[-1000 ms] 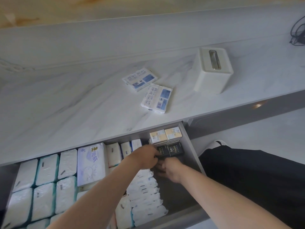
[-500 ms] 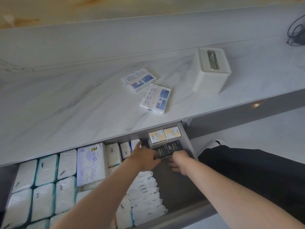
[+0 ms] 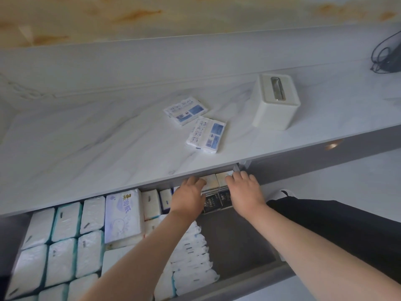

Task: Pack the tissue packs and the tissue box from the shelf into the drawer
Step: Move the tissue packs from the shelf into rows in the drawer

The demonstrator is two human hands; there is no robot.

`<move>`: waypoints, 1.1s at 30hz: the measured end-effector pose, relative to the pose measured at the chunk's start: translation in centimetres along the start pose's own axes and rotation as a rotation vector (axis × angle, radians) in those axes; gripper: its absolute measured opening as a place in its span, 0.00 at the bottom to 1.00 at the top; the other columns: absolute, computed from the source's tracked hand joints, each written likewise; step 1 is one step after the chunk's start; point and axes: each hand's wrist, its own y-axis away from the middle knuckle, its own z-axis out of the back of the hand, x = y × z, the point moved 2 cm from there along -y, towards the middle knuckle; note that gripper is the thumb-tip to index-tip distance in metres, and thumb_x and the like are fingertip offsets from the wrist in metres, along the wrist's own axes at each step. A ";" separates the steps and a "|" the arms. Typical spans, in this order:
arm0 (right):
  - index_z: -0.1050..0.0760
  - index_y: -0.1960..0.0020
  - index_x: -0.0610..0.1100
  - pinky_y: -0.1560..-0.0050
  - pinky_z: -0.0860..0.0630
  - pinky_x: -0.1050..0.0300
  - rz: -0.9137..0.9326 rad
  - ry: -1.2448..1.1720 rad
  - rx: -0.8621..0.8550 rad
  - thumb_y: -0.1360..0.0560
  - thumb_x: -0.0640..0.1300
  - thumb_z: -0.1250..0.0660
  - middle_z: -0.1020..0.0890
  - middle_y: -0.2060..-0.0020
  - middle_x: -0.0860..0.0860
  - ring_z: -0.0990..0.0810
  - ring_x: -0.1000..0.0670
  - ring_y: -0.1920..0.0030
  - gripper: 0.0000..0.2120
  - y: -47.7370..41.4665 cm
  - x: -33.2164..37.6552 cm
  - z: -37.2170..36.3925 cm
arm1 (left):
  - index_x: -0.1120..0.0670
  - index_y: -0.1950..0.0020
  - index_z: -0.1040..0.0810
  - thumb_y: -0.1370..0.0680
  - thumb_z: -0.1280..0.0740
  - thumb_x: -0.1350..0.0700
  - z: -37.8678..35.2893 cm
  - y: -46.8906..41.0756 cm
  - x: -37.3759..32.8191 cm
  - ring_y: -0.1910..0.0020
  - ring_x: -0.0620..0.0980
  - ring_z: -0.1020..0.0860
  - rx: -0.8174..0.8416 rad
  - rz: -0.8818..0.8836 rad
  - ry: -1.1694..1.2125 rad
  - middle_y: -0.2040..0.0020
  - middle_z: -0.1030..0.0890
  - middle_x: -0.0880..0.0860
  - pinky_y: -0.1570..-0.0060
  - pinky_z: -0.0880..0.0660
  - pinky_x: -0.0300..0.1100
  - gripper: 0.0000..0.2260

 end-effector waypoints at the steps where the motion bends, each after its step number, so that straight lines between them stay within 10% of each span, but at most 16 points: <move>1: 0.28 0.36 0.44 0.44 0.31 0.50 0.028 0.043 0.011 0.32 0.37 0.30 0.25 0.40 0.45 0.27 0.43 0.41 0.25 -0.4 -0.5 -0.3 | 0.48 0.30 0.31 0.21 0.36 0.54 -0.3 -0.3 -0.2 0.36 0.52 0.29 0.016 -0.003 -0.039 0.33 0.30 0.50 0.46 0.25 0.46 0.19; 9: 0.23 0.48 0.43 0.47 0.34 0.47 0.035 0.135 -0.100 0.37 0.37 0.25 0.20 0.55 0.45 0.26 0.42 0.50 0.18 -2.9 -0.5 -2.1 | 0.54 0.35 0.29 0.27 0.32 0.67 -2.3 -2.3 -0.2 0.40 0.55 0.28 -0.023 -0.057 -0.097 0.36 0.30 0.53 0.53 0.22 0.48 0.22; 25: 0.22 0.59 0.41 0.59 0.37 0.50 0.093 0.183 -0.253 0.40 0.32 0.30 0.21 0.61 0.46 0.26 0.43 0.65 0.10 -0.4 -1.5 -1.1 | 0.55 0.53 0.18 0.33 0.25 0.59 -0.6 0.8 1.1 0.56 0.54 0.22 -0.317 -0.250 0.079 0.56 0.20 0.50 0.74 0.24 0.43 0.09; 33: 0.21 0.60 0.43 0.54 0.32 0.49 0.272 0.191 0.000 0.43 0.41 0.23 0.22 0.63 0.47 0.25 0.44 0.59 0.13 2.4 -0.7 -2.4 | 0.55 0.52 0.20 0.29 0.33 0.58 -1.9 1.6 -1.6 0.53 0.56 0.24 -0.026 -0.292 -0.274 0.54 0.20 0.54 0.50 0.30 0.46 0.07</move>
